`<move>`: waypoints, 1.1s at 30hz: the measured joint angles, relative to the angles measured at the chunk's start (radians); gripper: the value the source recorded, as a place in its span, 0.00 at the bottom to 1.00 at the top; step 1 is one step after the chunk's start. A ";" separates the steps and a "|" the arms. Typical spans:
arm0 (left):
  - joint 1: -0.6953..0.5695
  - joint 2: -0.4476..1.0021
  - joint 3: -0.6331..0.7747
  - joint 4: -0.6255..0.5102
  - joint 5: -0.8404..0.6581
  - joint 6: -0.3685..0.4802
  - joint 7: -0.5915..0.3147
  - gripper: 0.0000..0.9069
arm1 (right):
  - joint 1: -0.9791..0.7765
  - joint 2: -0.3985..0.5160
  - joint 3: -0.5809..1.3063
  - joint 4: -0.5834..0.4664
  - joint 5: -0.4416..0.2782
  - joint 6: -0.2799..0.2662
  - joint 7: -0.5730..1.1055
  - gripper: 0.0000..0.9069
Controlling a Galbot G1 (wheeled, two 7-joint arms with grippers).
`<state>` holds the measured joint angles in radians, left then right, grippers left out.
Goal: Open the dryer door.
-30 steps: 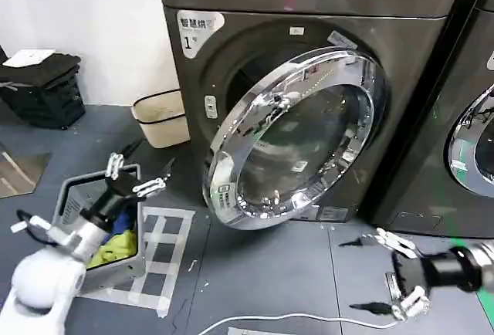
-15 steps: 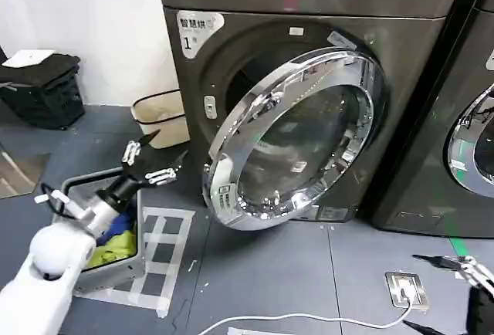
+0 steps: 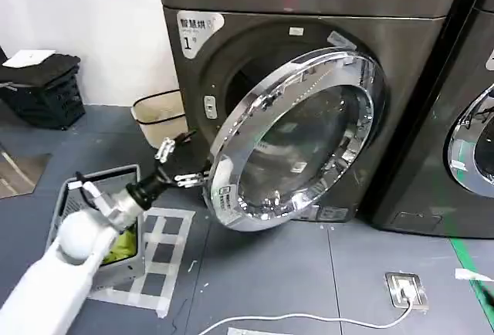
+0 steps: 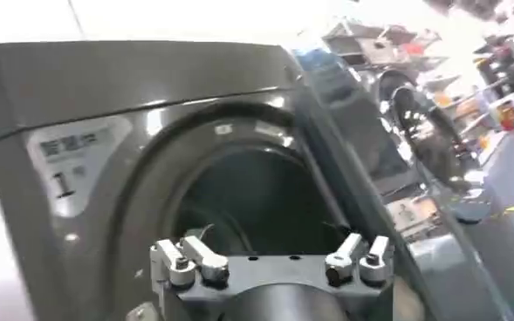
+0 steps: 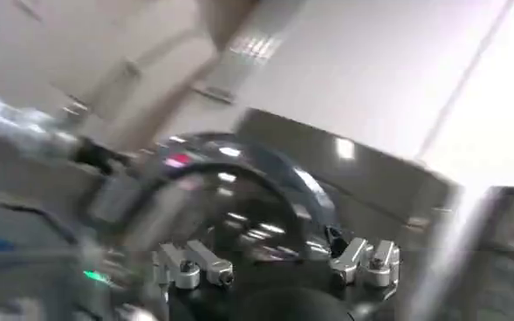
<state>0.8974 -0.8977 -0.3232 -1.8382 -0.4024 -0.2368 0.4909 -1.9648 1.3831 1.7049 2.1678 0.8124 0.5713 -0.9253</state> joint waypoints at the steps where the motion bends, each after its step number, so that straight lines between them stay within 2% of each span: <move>1: -0.008 -0.001 0.011 0.001 0.001 -0.004 0.000 1.00 | -0.003 0.013 0.010 -0.003 -0.014 0.005 0.029 1.00; 9: -0.052 -0.008 0.090 -0.007 0.020 -0.029 0.003 1.00 | 0.017 0.091 0.090 -0.060 -0.178 -0.016 0.349 1.00; 13: -0.075 -0.020 0.132 -0.001 0.039 -0.039 0.002 1.00 | 0.037 0.094 0.124 -0.117 -0.225 -0.071 0.505 1.00; 20: -0.123 -0.051 0.218 0.006 0.046 -0.040 -0.004 1.00 | 0.084 0.082 0.209 -0.232 -0.235 -0.231 0.760 1.00; 25: -0.160 -0.083 0.288 0.016 0.054 -0.035 -0.010 1.00 | 0.095 0.069 0.278 -0.299 -0.286 -0.353 0.923 1.00; 33: -0.220 -0.145 0.404 0.038 0.070 -0.011 -0.018 1.00 | 0.113 0.045 0.384 -0.420 -0.471 -0.516 1.133 1.00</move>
<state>0.6770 -1.0428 0.0808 -1.8005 -0.3328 -0.2482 0.4731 -1.8521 1.4285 2.0890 1.7473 0.3418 0.0555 0.2078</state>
